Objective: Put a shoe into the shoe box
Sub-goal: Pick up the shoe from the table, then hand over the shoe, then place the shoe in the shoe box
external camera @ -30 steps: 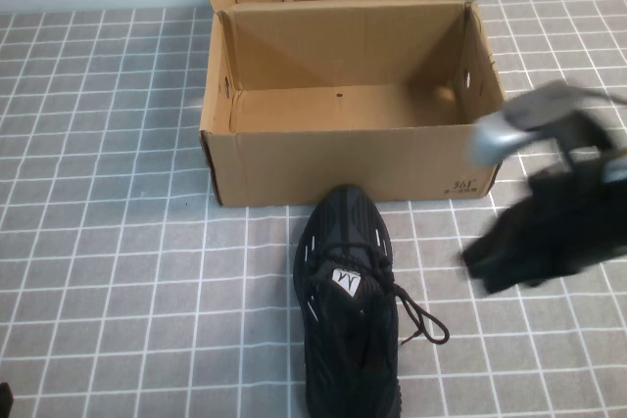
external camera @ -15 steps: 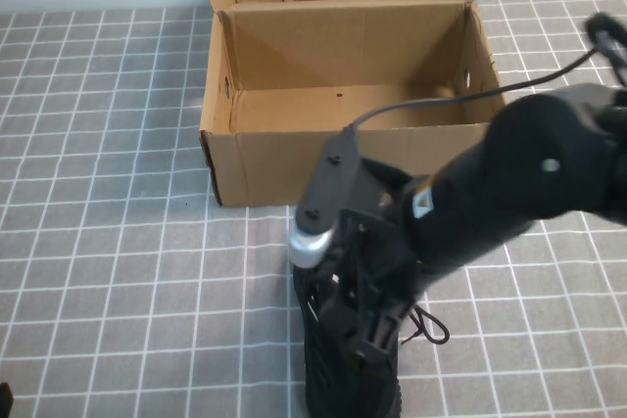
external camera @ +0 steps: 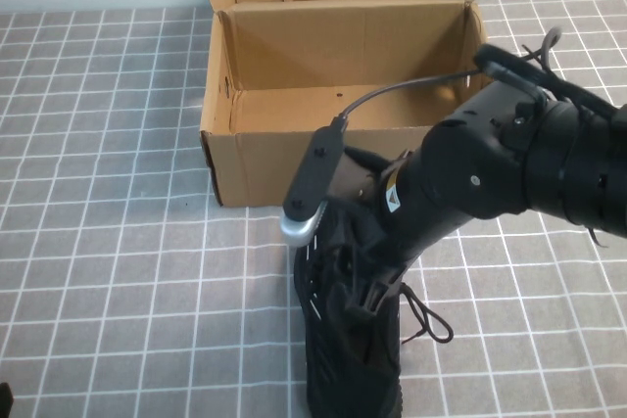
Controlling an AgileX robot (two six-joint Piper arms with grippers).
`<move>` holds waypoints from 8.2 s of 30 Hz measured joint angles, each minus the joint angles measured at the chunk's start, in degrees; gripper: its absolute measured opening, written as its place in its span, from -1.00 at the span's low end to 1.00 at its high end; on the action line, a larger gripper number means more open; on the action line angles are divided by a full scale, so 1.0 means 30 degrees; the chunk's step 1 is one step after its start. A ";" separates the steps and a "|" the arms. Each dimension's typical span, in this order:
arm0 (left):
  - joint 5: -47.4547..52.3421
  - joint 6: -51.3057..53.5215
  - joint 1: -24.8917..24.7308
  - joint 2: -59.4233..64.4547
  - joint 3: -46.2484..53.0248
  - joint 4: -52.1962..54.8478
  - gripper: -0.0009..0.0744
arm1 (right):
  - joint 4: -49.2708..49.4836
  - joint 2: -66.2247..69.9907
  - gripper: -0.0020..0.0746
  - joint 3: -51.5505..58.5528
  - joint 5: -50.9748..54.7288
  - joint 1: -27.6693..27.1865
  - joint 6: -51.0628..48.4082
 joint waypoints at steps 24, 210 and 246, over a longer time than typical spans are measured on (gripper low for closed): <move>0.0000 0.0000 0.0000 0.0000 0.0000 0.0000 -0.98 | 0.0277 0.0495 -0.01 -0.0044 0.0197 0.0040 0.1012; -0.5566 3.9229 -0.8585 2.7534 -1.9580 -3.3017 -0.86 | 0.0396 0.5431 -0.89 -1.9621 1.0280 -0.3173 0.6558; -0.1100 3.8831 -0.5747 2.8047 -2.2518 -3.1685 -0.92 | -0.1696 0.0411 -0.91 -1.9566 0.9997 -0.3209 0.7823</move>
